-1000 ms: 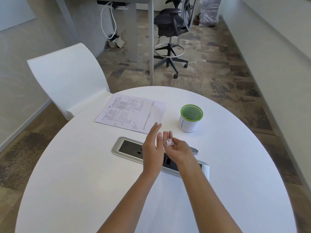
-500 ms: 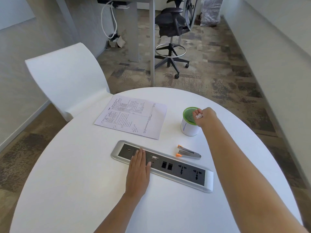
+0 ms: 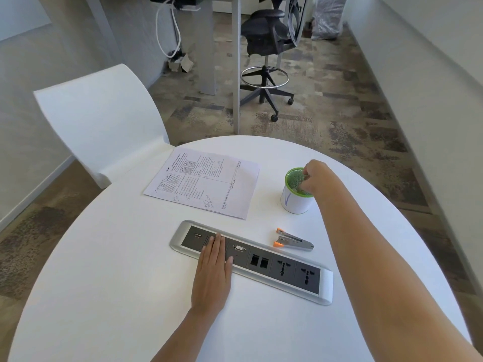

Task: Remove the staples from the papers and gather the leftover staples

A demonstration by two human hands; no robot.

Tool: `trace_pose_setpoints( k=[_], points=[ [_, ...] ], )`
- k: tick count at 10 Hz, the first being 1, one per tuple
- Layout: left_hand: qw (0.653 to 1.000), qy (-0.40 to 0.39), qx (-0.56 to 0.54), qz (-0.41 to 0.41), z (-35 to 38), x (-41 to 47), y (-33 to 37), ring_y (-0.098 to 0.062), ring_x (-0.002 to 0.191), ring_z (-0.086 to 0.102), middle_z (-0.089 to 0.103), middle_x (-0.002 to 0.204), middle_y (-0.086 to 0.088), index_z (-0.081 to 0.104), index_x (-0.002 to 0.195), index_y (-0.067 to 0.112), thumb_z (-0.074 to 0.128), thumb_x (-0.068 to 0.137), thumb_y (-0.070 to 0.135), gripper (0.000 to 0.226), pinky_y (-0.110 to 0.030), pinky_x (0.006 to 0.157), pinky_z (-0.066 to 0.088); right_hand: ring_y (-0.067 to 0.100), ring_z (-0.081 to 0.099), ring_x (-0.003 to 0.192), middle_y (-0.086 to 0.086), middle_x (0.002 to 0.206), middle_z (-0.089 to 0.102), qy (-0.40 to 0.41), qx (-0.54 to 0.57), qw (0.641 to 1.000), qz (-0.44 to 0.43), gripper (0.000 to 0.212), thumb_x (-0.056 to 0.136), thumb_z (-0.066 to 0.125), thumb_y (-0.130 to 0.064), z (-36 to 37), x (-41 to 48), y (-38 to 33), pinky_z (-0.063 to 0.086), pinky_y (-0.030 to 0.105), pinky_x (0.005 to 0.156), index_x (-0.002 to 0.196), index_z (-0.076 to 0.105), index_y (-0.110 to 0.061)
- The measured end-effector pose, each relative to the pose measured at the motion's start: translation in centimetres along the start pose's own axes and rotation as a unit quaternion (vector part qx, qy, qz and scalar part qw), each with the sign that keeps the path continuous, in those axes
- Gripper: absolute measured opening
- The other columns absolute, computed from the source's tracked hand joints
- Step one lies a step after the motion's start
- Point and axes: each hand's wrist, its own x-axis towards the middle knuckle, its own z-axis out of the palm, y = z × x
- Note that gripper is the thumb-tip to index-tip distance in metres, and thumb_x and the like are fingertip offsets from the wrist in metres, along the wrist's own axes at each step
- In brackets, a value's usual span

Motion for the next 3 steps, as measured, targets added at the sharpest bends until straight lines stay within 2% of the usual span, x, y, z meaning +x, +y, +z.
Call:
trace_pose_setpoints(
  k=[1, 2, 3],
  points=[
    [1.0, -0.003, -0.001, -0.002, -0.1, -0.3, 0.1, -0.02, 0.136, 0.03, 0.048, 0.143, -0.01, 0.047, 0.137, 0.0, 0.01, 0.101, 0.037, 0.063, -0.031, 0.114, 0.014, 0.025, 0.041, 0.106, 0.015, 0.097, 0.046, 0.001, 0.027, 1.0, -0.01, 0.039, 0.095, 0.036, -0.001, 0.0, 0.7, 0.7, 0.04, 0.036, 0.102, 0.135, 0.037, 0.001],
    [1.0, -0.007, -0.006, -0.007, -0.2, -0.1, 0.1, -0.02, 0.134, 0.031, 0.05, 0.141, -0.011, 0.048, 0.135, 0.0, 0.01, 0.101, 0.037, 0.063, -0.03, 0.114, 0.013, 0.03, 0.051, 0.1, 0.018, 0.117, 0.055, 0.068, -0.15, 0.983, -0.086, 0.023, 0.092, 0.043, -0.004, -0.3, 0.9, 2.2, 0.045, 0.028, 0.072, 0.112, 0.054, -0.002],
    [1.0, 0.015, -0.005, 0.001, 0.1, -0.5, -0.2, -0.02, 0.134, 0.031, 0.051, 0.141, -0.011, 0.048, 0.135, 0.001, 0.009, 0.101, 0.038, 0.064, -0.028, 0.114, 0.012, 0.034, 0.056, 0.11, 0.014, 0.121, 0.06, 0.137, -0.3, 0.921, -0.206, 0.033, 0.09, 0.042, -0.007, -1.1, 0.1, 4.3, 0.045, 0.032, 0.086, 0.116, 0.063, -0.009]
  ],
)
